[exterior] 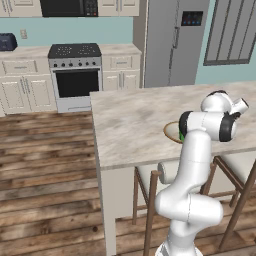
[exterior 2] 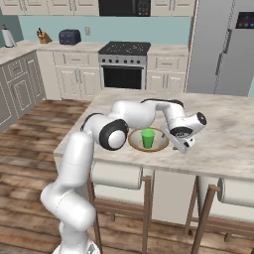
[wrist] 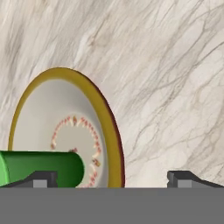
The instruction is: Place the cup inside the bowl on the dining table and move the bowl to any counter.
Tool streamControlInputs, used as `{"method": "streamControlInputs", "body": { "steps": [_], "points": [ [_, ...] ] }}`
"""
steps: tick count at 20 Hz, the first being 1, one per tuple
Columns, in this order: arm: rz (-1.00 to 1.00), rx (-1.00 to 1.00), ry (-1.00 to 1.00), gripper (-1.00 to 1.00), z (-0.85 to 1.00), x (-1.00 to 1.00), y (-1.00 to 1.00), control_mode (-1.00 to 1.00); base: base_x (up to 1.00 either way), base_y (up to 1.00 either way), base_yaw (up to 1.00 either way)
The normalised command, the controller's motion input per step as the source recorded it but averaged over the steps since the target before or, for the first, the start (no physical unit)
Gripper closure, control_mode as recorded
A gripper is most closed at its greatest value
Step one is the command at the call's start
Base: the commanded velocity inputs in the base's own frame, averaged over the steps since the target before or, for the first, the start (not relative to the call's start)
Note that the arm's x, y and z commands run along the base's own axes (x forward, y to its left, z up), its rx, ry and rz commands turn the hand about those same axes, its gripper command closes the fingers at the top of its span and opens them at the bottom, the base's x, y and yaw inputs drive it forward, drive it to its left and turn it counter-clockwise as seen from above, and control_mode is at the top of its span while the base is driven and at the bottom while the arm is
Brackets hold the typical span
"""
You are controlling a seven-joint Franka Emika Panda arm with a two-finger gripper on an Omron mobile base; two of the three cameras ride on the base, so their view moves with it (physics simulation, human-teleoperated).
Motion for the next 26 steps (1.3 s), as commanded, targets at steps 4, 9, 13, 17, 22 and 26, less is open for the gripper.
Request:
{"method": "streamControlInputs", "body": {
  "steps": [4, 9, 13, 17, 22, 26],
  "points": [
    [0.0, 0.0, 0.0, -1.0, -0.11, 0.16, 0.01, -1.0, 0.0, 0.0, 0.0],
    [0.0, 0.0, 0.0, -1.0, -0.1, 0.12, 0.0, -1.0, 0.0, 0.0, 0.0],
    [0.0, 0.0, 0.0, -1.0, -0.1, 0.05, 0.0, -1.0, 0.0, 0.0, 0.0],
    [0.0, 0.0, 0.0, -1.0, -0.01, 0.01, 0.0, -1.0, 0.0, 0.0, 0.0],
    [0.0, 0.0, 0.0, -1.0, -0.04, 0.0, 0.0, -1.0, 0.0, 0.0, 0.0],
    [0.0, 0.0, 0.0, -1.0, -0.08, 0.0, 0.0, -1.0, 0.0, 0.0, 0.0]
  ]
}}
